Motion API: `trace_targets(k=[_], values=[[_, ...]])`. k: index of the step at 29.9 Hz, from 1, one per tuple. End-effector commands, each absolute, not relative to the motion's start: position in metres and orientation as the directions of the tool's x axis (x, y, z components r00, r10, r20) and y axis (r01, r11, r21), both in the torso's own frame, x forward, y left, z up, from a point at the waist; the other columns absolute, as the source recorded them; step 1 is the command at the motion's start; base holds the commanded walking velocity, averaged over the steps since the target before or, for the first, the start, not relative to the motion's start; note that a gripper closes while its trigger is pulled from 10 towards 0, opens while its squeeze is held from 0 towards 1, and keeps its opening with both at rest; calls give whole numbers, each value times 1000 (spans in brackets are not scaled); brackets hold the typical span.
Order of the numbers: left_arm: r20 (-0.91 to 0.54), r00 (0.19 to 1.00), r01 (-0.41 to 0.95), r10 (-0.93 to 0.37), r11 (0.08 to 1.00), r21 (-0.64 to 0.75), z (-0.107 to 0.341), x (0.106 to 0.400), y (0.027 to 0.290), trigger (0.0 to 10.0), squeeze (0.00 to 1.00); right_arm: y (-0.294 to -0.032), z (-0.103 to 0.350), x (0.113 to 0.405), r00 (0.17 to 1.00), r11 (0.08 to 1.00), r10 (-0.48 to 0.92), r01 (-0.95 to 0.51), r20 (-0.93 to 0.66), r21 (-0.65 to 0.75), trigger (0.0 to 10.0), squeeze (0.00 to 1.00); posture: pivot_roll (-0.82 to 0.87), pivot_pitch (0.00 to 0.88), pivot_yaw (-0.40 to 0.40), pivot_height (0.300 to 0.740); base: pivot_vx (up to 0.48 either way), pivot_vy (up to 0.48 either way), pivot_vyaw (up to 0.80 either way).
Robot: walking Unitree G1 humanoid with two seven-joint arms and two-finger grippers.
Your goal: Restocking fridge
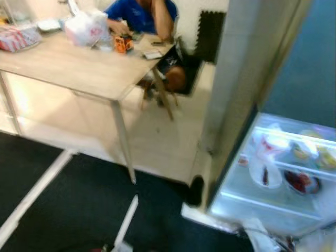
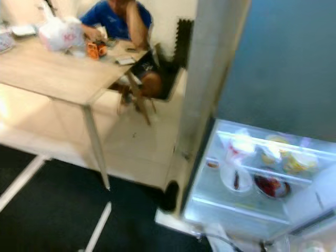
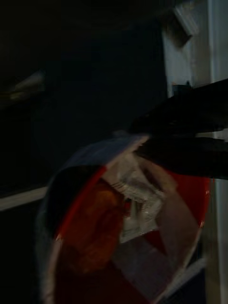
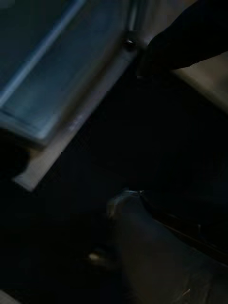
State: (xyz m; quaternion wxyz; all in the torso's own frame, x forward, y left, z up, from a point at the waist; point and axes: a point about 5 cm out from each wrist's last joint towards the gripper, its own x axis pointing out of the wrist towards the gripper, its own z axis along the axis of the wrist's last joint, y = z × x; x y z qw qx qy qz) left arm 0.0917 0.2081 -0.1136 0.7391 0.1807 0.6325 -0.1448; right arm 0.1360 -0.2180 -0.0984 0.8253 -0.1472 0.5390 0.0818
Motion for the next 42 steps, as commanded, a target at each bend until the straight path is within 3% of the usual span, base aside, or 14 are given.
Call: trace_targets(k=[1,11,29,42], values=[[-979,202,437,11,894,100,-111,102,208,10000,0,-227,-100,127,376,944,-50,-286,-925,-167,10000,0,-76,0,22,740,398,0,0],[-977,212,427,-7,900,86,-111,103,206,10000,0,-225,-101,125,373,956,-44,-253,-927,-147,10000,0,-74,0,24,740,179,0,0],[-972,233,420,-12,903,90,-110,107,203,10000,0,-226,-101,125,365,960,-54,-236,-930,-148,10000,0,-77,0,26,740,0,-32,-665],[-974,227,425,-19,902,81,-111,106,201,10000,0,-225,-101,125,368,960,-47,-241,-929,-144,10000,0,-76,0,25,740,0,-428,0]])
